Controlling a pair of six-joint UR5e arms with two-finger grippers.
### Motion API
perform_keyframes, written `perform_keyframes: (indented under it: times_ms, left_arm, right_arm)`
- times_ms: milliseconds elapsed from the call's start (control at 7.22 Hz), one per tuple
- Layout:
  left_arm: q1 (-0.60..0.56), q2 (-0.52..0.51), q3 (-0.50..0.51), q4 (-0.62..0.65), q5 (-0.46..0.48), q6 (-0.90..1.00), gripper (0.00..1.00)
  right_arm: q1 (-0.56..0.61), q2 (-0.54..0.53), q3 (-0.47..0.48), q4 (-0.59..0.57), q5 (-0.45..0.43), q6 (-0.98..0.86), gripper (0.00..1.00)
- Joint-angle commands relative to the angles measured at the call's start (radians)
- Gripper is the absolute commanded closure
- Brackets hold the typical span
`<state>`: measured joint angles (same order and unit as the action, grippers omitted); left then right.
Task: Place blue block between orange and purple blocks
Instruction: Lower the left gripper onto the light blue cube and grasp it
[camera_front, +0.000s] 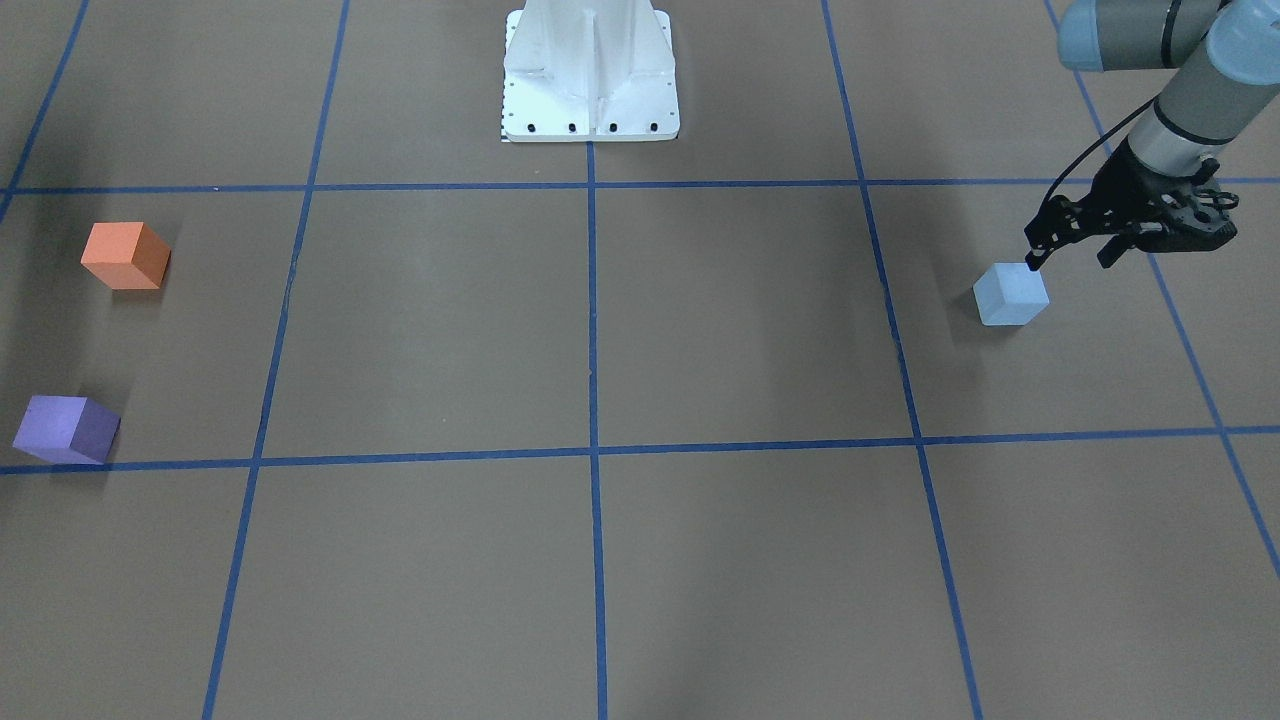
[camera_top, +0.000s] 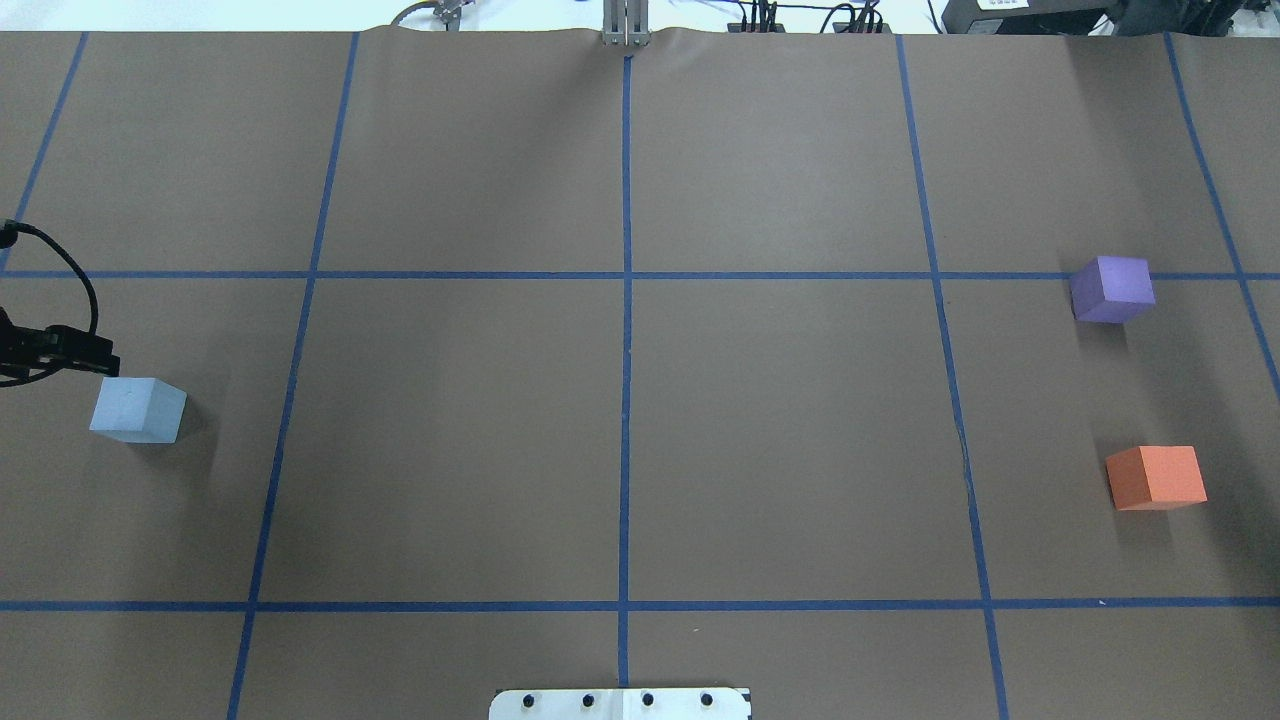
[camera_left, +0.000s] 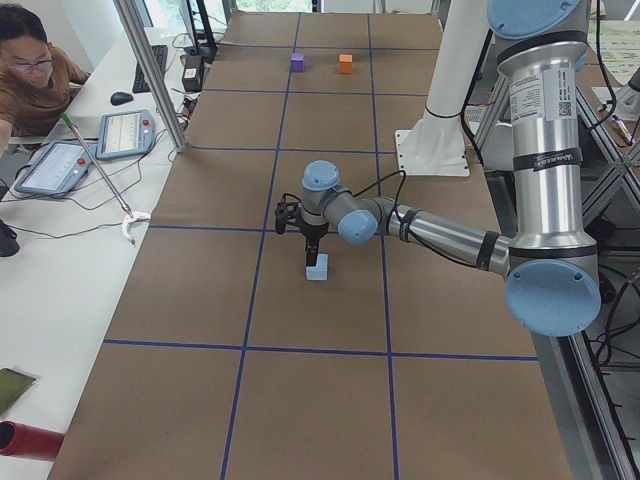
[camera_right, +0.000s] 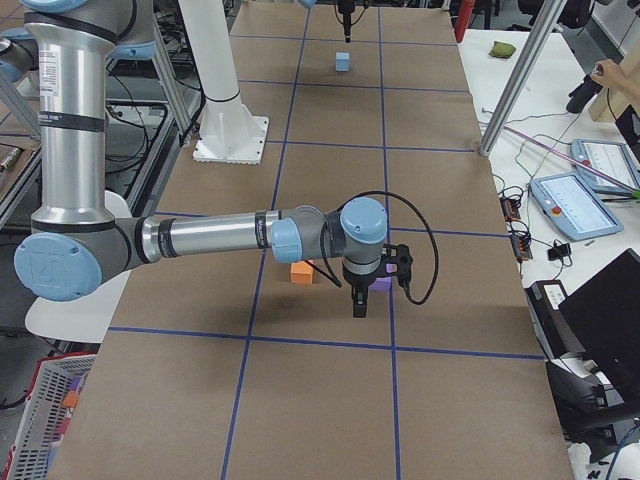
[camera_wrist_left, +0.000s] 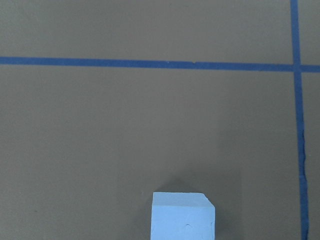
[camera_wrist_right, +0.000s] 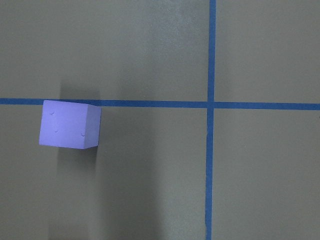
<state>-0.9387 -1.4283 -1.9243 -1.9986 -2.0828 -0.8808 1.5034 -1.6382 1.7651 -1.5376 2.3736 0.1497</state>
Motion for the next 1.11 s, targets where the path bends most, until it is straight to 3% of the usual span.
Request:
perform_keyframes:
  times_ms: [0, 831, 969]
  left_arm:
    - [0.047, -0.004, 0.048, -0.052, 0.027, -0.023, 0.0]
    - [0.115, -0.066, 0.169, -0.092, 0.032, -0.033, 0.0]
    - [0.13, -0.072, 0.18, -0.091, 0.032, -0.036, 0.06]
  right_arm:
    - [0.0, 0.006, -0.001, -0.001, 0.004, 0.001, 0.0]
    - [0.001, 0.006, 0.005, -0.001, 0.009, 0.001, 0.0]
    - [0.001, 0.005, 0.005, -0.001, 0.009, 0.001, 0.0]
